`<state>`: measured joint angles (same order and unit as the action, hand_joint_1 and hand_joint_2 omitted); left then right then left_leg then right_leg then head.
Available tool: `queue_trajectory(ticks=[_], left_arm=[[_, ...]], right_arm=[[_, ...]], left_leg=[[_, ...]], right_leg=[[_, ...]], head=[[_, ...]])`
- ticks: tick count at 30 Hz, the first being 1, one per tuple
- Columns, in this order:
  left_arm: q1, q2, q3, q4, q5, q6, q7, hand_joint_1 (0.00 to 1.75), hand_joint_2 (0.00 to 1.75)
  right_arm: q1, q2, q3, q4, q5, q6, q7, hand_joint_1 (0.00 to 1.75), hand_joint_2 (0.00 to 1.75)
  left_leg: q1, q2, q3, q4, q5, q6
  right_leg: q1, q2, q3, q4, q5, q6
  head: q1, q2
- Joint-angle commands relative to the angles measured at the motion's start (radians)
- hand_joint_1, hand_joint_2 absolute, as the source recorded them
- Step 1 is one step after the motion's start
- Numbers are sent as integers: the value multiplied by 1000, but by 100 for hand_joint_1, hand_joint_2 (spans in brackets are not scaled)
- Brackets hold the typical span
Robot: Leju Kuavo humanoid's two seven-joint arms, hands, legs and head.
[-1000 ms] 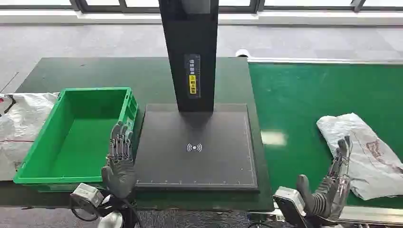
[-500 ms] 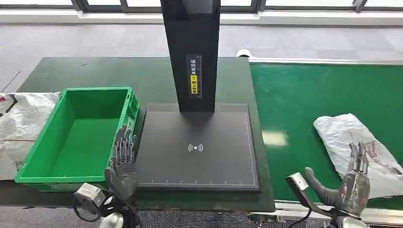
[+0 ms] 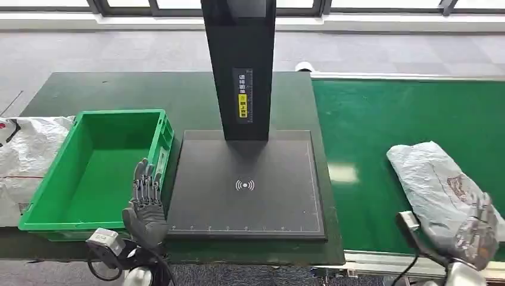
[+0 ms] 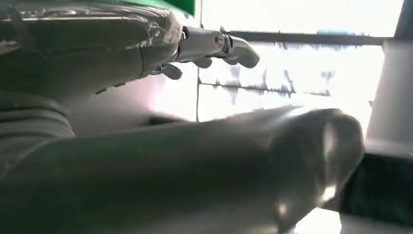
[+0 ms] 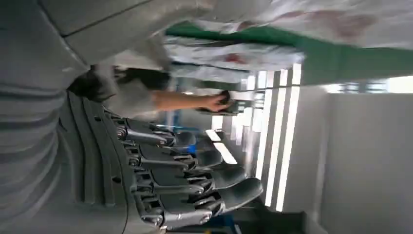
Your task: Moved the parcel from conveyor to table for the left to box.
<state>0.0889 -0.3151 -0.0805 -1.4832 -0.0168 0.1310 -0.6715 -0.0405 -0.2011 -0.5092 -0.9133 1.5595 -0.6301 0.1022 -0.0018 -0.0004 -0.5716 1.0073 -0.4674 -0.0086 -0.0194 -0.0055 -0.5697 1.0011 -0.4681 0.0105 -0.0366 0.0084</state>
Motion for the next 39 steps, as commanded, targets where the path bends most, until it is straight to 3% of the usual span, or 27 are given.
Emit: queue_trajectory(ticks=[1, 25, 26, 27, 31, 33, 34, 35, 37, 39], left_arm=[[-91, -15, 47, 148, -11, 112, -9, 0, 0], [-133, -11, 12, 208, 2, 135, -1, 0, 0], [-135, -11, 7, 210, -8, 162, 4, 0, 0], [-135, -10, 4, 207, -16, 200, 1, 0, 0], [-128, 4, -27, 188, -7, 224, 0, 0, 0], [-129, 5, -42, 196, -6, 221, -1, 0, 0], [-129, 5, -44, 198, -5, 220, -1, 0, 0], [-129, 3, -38, 214, 19, 204, -12, 0, 0], [-121, 5, -34, 219, 25, 209, -27, 0, 0], [-121, 5, -34, 218, 25, 209, -27, 0, 0]], right_arm=[[-269, -204, -95, 608, -7, 12, 26, 0, 175], [-310, -210, -125, 617, -13, 47, 16, 0, 175], [-323, -202, -145, 620, -33, 56, -8, 0, 175], [-333, -182, -178, 617, -78, 51, -97, 0, 175], [-370, -138, -247, 553, -161, -68, -238, 0, 175], [-426, -154, -344, 509, -293, -68, -377, 0, 175], [-440, -171, -341, 517, -292, -56, -376, 0, 175], [-600, -232, -456, 555, -514, 160, -524, 0, 175], [-672, -239, -391, 547, -472, 222, -436, 0, 175], [-674, -237, -389, 547, -472, 221, -434, 0, 175]], left_leg=[[1, -2, -2, 0, 2, 1], [0, 0, -2, 2, 1, 0], [0, 1, -2, 2, 2, 0], [-1, 1, -2, 2, 1, 1], [0, 3, -2, 1, 1, 0], [0, 5, -3, 2, 1, 0], [-2, 5, -3, 3, 1, 1], [-2, 6, -4, 3, 1, 1], [-4, 11, -6, 5, 1, 1], [-4, 10, -6, 5, 1, 3]], right_leg=[[1, -3, 1, -3, 3, 2], [0, 3, -2, -3, 5, 2], [0, 3, -2, -3, 5, 2], [-1, 3, -3, -1, 4, 2], [1, 5, -2, -3, 5, 2], [0, 7, -4, -1, 5, 2], [-2, 7, -5, 1, 5, 2], [-2, 8, -5, 1, 5, 2], [-4, 13, -10, 4, 6, 3], [-4, 12, -8, 3, 6, 3]], head=[[0, 0], [0, 0], [0, 0], [0, 0], [0, 0], [0, 0], [0, 0], [0, 0], [0, 0], [0, 0]])
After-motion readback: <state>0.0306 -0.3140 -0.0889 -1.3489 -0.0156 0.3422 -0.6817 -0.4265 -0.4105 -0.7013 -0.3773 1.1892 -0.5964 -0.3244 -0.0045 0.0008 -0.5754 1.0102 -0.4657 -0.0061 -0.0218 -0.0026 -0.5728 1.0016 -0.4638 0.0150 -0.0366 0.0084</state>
